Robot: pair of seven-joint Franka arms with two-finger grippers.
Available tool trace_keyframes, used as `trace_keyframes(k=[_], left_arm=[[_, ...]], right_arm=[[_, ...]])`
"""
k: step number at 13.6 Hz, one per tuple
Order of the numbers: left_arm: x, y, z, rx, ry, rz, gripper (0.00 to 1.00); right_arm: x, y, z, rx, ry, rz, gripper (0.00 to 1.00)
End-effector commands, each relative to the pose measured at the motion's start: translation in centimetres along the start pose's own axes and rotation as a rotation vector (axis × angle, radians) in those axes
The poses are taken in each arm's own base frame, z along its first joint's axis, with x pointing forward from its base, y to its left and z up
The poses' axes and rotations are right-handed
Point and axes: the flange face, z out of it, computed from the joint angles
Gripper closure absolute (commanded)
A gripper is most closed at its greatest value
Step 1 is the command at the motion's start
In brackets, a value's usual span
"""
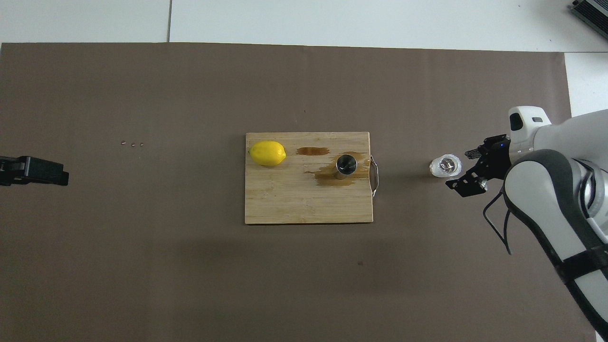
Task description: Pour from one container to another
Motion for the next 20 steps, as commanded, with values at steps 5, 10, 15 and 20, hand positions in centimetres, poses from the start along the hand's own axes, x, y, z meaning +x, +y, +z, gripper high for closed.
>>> trace_keyframes(k=[5,10,15,20], left_arm=[[-0.3,0.1,-0.1,-0.013,-0.011,0.003,0.00],[-0.3,0.0,-0.2,-0.013,-0.009,0.001,0.00],[-0.3,0.0,-0.1,-0.013,-0.010,0.001,0.00],[-0.3,0.0,-0.2,-0.013,-0.009,0.001,0.00]], right_arm=[[-1.3,-1.3,-2.6,-0.087,-0.176,0.460,0.00],[-0.8,-3.8,-6.8,-0.169,-0.211,0.815,0.00],[0.3,-5.3,-16.0,-0.220,-0.254,0.923,0.00],[-0.3,-7.0,-24.1,-0.261,-0.095,0.925,0.00]])
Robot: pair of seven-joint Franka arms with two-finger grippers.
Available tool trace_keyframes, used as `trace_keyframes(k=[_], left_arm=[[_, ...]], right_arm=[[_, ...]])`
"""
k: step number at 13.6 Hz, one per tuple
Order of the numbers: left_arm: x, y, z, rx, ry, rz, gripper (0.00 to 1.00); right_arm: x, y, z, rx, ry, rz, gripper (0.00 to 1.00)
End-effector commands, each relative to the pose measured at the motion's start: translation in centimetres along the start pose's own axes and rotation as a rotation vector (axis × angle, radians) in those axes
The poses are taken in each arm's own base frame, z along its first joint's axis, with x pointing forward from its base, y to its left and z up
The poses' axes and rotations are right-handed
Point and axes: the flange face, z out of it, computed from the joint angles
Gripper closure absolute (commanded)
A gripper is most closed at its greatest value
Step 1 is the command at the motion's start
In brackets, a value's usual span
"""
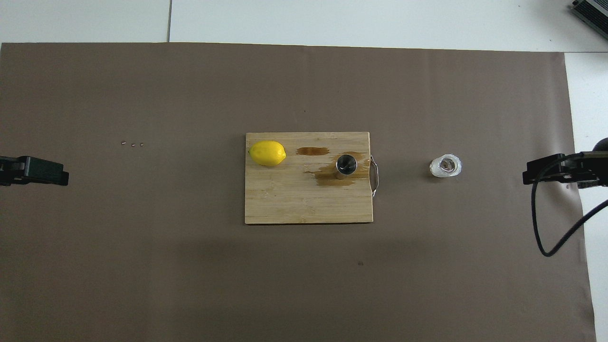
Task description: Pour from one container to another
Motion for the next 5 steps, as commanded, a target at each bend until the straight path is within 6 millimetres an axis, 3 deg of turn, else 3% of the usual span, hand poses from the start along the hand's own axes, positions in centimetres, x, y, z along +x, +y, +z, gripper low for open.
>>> trace_keyframes(k=[1,3,5], left_arm=[[-0.3,0.1,-0.1,-0.013,-0.011,0.003,0.00],[-0.3,0.0,-0.2,-0.013,-0.009,0.001,0.00],[-0.3,0.0,-0.2,-0.013,-0.009,0.001,0.00]], right_arm=[[-1.1,0.8,-2.2,-0.010,0.033,0.023,0.00],[-1.4,1.9,-2.4,-0.007,0.035,0.043,0.00],[-1.9,1.8,-2.3,-0.008,0.029,0.036,0.00]])
